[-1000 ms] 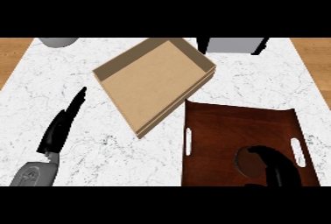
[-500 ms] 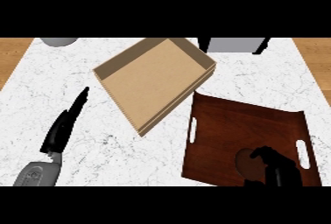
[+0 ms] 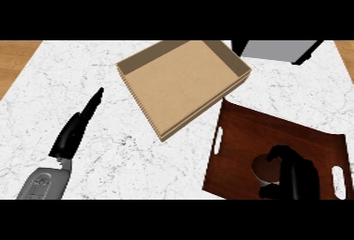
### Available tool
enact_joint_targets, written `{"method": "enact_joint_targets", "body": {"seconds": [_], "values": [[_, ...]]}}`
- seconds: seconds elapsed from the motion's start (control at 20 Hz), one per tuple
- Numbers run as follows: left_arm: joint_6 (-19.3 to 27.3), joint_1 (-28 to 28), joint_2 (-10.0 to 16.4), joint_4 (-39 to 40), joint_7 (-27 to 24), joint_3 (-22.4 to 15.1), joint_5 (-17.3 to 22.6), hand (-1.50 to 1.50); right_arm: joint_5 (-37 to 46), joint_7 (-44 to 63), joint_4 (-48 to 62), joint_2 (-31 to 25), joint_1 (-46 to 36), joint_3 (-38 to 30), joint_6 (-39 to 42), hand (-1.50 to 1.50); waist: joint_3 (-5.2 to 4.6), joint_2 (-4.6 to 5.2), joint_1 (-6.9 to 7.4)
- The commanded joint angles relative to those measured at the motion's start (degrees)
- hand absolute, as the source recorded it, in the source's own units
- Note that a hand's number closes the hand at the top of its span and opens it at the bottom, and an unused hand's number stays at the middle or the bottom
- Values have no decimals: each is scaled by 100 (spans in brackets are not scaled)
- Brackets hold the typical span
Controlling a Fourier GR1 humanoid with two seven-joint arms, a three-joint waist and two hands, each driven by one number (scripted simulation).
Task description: Pick the cupcake from the tray and place it in the cardboard box
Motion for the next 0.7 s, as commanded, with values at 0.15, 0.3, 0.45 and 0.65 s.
{"method": "enact_joint_targets", "body": {"seconds": [0.15,0.3,0.45,0.65], "values": [[-104,-178,-42,-13,25,-170,-68,0,575,1609,48,266,-1093,170,634,150,163,54,346],[-155,-238,-51,-5,36,-217,-73,0,987,2322,121,271,-1592,56,870,150,151,36,394],[-140,-289,-96,40,55,-247,-94,0,1311,3043,185,273,-2125,33,1152,150,147,20,447],[-149,-316,-136,64,85,-319,-135,0,1740,4112,324,275,-2884,-32,1651,150,156,-40,519]]}}
